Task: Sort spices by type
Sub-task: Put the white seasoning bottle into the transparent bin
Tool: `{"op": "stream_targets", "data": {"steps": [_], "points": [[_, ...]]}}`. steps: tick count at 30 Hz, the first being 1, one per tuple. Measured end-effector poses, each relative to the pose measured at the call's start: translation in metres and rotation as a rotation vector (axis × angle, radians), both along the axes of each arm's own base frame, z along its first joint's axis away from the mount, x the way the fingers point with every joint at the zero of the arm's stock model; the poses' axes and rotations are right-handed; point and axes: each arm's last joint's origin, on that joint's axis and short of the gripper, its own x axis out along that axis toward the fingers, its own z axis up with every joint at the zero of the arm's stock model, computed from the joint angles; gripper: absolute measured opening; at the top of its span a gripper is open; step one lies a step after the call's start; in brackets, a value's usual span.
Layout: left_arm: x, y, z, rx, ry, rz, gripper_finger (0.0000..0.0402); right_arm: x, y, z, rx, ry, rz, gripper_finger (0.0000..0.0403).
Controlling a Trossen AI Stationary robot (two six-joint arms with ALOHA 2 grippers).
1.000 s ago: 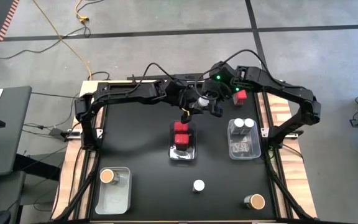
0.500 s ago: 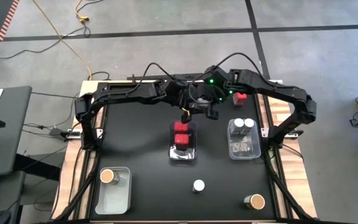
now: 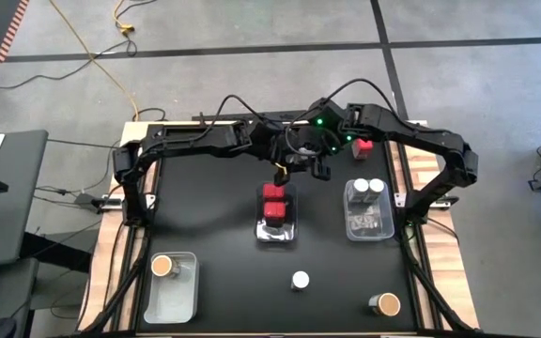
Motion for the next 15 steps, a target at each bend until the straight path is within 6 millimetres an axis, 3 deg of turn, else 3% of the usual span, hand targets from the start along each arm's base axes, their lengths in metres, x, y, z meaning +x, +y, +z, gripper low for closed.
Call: {"op": "stream_targets", "data": {"steps": [2,15], "points": [[0.0000,0.0002,0.0000,0.001,0.001,0.007,0.0203,-0.0002,-0.0001,0.0001,-0.005,0.001,0.004,0.0223],[-0.0001,-0.0001,-0.0017,-0.044,0.015,0.049,0.0223,-0.0042,0.0013,-0.0028,0.000,0.052,0.020,0.0223]]}}
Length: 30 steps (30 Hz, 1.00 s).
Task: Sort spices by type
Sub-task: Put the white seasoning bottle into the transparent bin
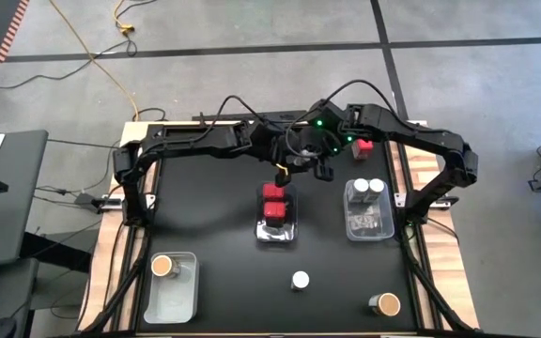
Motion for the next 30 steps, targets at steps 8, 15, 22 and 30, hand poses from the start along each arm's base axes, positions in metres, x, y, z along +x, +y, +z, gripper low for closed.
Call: {"op": "stream_targets", "data": {"steps": [8,15,22,30], "points": [[0.000,0.000,-0.001,0.067,0.021,0.025,0.0257,-0.023,-0.001,0.001,0.004,0.131,-0.049,0.0223],[0.001,-0.002,-0.001,0.072,0.015,0.012,0.0317,-0.060,0.004,0.025,0.010,0.097,-0.117,0.0223],[0.000,-0.002,-0.001,0.070,0.016,0.013,0.0320,-0.118,0.033,0.047,0.032,0.043,-0.142,0.0223],[0.001,-0.003,-0.001,0.041,0.016,0.024,0.0320,-0.181,0.067,0.012,0.041,0.094,-0.044,0.0225]]}}
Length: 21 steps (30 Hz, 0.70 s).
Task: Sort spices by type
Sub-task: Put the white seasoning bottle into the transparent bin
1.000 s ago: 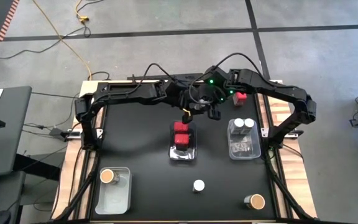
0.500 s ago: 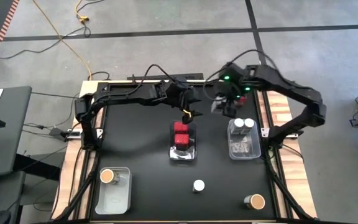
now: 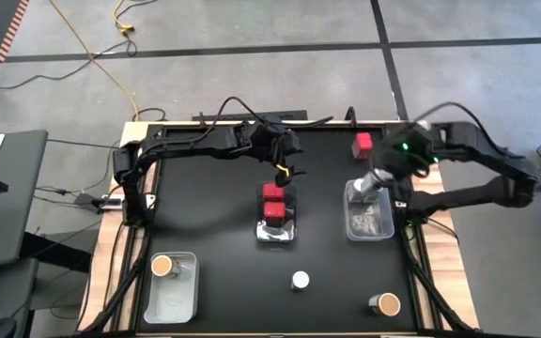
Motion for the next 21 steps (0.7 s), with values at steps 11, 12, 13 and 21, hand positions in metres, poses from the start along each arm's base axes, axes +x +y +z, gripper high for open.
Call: {"op": "stream_targets", "data": {"steps": [11,12,13,21], "points": [[0.000,-0.001,0.000,-0.015,0.002,0.006,0.0320,-0.019,0.008,-0.075,0.043,0.133,0.010,0.0228],[0.000,-0.001,0.000,-0.015,0.002,0.006,0.0320,-0.019,0.008,-0.081,0.046,0.151,0.010,0.0228],[0.000,-0.001,0.000,-0.015,0.002,0.006,0.0320,-0.020,0.008,-0.086,0.047,0.161,0.011,0.0228],[0.000,-0.003,0.000,-0.012,0.003,0.000,0.0320,-0.026,0.010,-0.103,0.035,0.108,0.013,0.0224]]}}
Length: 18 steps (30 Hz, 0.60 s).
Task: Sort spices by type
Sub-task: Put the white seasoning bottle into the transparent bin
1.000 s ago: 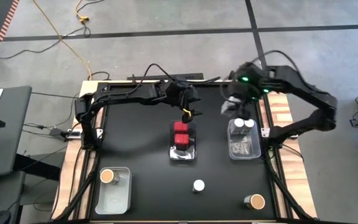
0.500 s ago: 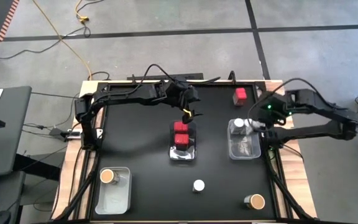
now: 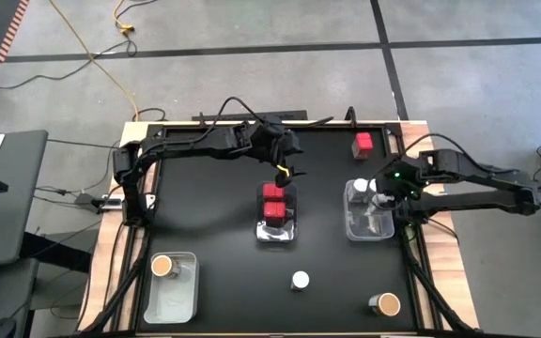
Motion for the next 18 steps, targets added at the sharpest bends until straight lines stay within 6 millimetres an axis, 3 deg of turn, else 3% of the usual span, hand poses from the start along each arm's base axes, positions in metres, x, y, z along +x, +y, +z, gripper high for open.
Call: {"op": "stream_targets", "data": {"steps": [8,18], "points": [[0.001,-0.003,0.000,0.013,0.001,-0.014,0.0320,-0.013,0.002,0.004,-0.033,-0.063,-0.014,0.0224],[0.001,-0.003,0.000,0.014,0.000,-0.014,0.0320,-0.009,0.001,0.003,-0.029,-0.040,-0.014,0.0224]]}}
